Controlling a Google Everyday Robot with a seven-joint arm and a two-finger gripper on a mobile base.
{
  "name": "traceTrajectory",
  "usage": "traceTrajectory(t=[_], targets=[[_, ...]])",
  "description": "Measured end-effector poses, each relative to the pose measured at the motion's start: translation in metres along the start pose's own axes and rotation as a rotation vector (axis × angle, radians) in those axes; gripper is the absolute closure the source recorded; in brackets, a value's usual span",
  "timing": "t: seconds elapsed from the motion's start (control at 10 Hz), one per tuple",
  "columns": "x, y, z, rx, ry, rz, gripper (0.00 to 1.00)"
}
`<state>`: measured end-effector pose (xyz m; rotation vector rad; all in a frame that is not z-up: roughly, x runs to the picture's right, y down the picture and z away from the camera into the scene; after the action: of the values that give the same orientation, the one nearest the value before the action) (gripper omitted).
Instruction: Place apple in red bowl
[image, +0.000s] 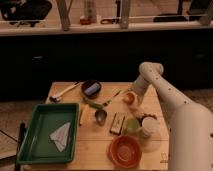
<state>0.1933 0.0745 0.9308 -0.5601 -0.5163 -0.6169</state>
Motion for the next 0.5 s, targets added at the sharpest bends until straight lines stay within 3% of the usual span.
traceTrajectory(t=[0.5], targets=[[-0.0023,0.0047,0.0087,0.003,-0.027,-0.02,0.96]])
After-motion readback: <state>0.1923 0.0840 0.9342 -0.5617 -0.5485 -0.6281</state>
